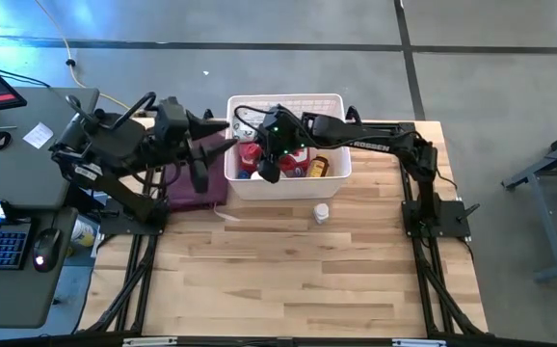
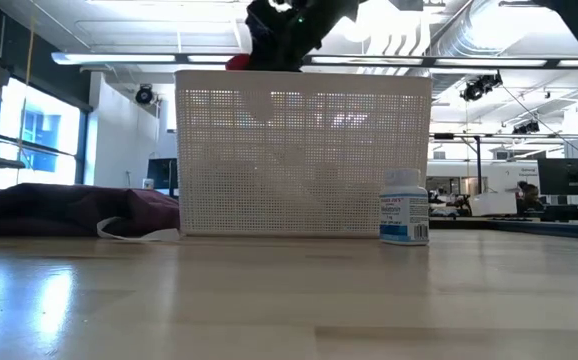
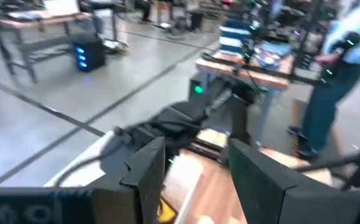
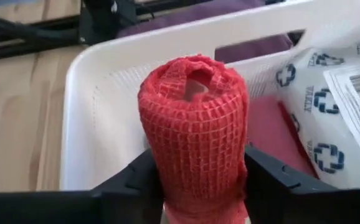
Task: Pick & place medical supplies in basket/bin
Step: Put the red rolled bandage into the white bin, then put the white pill bottle into the white bin
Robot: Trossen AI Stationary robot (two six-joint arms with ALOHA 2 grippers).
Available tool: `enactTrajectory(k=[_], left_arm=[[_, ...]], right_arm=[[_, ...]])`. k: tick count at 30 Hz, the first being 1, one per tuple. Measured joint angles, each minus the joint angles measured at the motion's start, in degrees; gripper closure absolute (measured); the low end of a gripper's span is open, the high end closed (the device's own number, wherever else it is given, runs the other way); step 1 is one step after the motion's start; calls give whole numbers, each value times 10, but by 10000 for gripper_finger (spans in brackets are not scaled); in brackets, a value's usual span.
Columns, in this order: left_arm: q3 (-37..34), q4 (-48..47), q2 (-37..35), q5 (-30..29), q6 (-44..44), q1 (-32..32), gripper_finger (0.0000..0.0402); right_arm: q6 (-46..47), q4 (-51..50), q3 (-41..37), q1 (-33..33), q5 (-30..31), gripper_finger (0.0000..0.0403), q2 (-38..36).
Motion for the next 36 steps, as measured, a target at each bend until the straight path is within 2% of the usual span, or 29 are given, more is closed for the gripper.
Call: enactTrajectory(k=[7, 13, 22, 33, 36], left_arm=[[0, 10, 2, -75, 0, 0, 192], [0, 10, 2, -121, -5, 0, 192], [0, 10, 2, -160, -6, 0, 192], [0, 4, 3, -168, -5, 0, 192], [0, 4, 3, -168, -6, 0, 192]], right_arm=[[-1, -27, 0, -8, -16, 203, -4], [-32, 3, 0, -8, -20, 178, -4], [-54, 40, 0, -19, 5, 178, -4], [-46, -101, 0, -46, 4, 178, -6], [-27, -149, 0, -52, -27, 179, -20]])
